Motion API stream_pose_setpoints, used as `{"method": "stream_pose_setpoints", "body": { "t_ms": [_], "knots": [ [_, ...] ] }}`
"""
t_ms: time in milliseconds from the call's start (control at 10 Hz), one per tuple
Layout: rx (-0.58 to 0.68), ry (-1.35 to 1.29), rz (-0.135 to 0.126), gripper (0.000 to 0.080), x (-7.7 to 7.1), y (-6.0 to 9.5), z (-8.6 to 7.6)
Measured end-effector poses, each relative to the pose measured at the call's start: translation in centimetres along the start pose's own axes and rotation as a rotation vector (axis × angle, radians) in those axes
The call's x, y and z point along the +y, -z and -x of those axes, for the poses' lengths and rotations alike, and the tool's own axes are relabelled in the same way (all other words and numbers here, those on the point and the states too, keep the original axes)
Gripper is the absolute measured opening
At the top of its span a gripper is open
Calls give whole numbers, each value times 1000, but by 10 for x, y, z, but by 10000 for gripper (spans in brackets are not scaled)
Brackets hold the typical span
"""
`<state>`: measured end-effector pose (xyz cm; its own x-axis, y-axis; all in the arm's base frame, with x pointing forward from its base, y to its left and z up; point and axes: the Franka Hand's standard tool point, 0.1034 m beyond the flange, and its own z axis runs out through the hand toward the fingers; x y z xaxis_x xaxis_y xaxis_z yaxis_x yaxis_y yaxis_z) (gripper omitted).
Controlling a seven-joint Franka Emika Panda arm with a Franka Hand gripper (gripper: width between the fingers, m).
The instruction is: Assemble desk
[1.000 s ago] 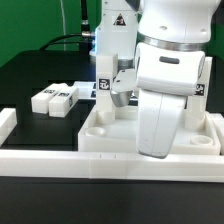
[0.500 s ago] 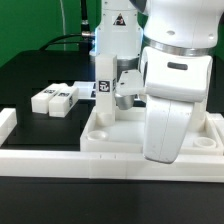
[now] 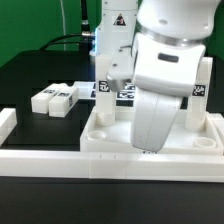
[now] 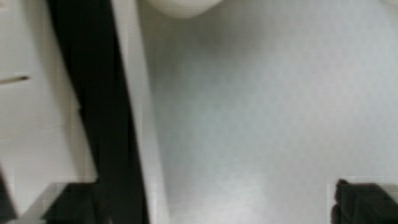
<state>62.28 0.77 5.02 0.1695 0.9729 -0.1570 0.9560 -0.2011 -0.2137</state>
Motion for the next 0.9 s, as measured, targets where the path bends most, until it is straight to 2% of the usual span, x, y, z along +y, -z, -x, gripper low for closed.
{"method": "stream_pose_setpoints", "body": {
  "t_ms": [100, 200, 300, 400, 500, 900],
  "knots": [
    [-11, -3, -7, 646, 1, 10, 7],
    [-13, -10, 2, 646, 2, 17, 10],
    [-21, -10, 28, 646, 3, 33, 18],
    [-27, -22, 69, 648, 1, 51, 27],
    [-26, -36, 88, 648, 1, 62, 31],
    [-21, -195, 82, 648, 1, 52, 35]
  ]
}}
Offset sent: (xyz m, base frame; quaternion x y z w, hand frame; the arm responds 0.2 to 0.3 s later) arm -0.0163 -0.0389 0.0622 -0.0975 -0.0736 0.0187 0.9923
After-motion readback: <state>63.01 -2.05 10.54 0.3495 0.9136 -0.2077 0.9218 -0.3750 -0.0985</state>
